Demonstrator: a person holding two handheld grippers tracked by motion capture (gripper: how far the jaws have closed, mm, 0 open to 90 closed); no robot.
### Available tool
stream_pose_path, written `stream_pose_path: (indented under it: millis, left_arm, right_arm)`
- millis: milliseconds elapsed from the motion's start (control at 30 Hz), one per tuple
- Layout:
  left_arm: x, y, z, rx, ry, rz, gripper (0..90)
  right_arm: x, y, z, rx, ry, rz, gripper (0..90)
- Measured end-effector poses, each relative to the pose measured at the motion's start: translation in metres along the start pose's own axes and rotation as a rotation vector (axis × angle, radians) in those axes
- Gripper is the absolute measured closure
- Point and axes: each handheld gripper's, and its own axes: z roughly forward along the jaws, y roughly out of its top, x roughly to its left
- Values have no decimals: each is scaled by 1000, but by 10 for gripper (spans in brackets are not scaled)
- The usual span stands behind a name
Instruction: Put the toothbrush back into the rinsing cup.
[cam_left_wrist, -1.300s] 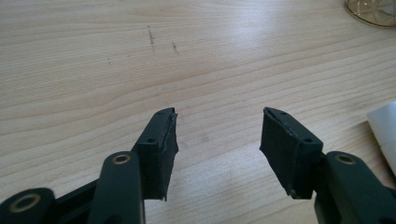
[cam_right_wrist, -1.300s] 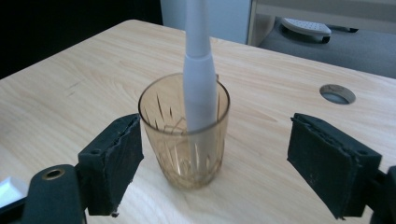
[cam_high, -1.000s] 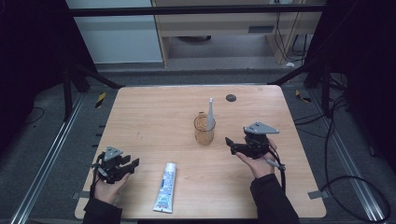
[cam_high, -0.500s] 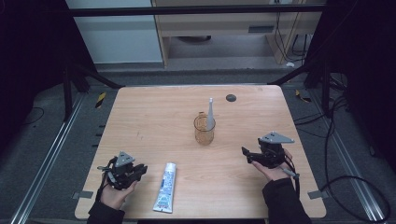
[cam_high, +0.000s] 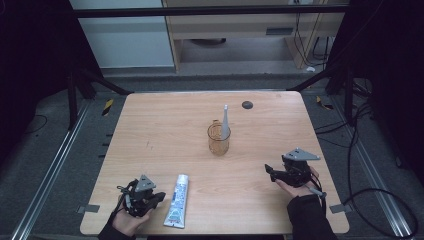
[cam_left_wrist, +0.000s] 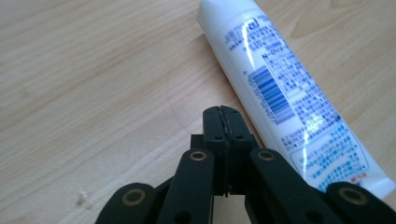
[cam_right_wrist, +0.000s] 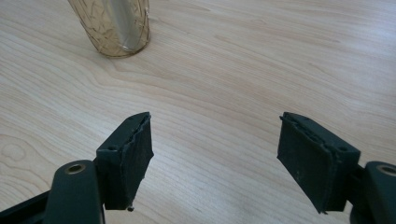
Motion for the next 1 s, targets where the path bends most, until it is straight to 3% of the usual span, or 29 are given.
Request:
stream_pose_path:
  millis: [333, 567, 1000]
  left_arm:
    - [-13, -2, 7, 47, -53, 42, 895]
    - [-18, -4, 5, 41, -50, 54, 896]
    - [-34, 3, 14, 34, -89, 89, 896]
  right_arm:
    - [-7, -9, -4, 10, -17, 22, 259]
    - [-8, -12, -7, 6, -26, 31, 249]
    - [-10, -15, -6, 11, -34, 34, 232]
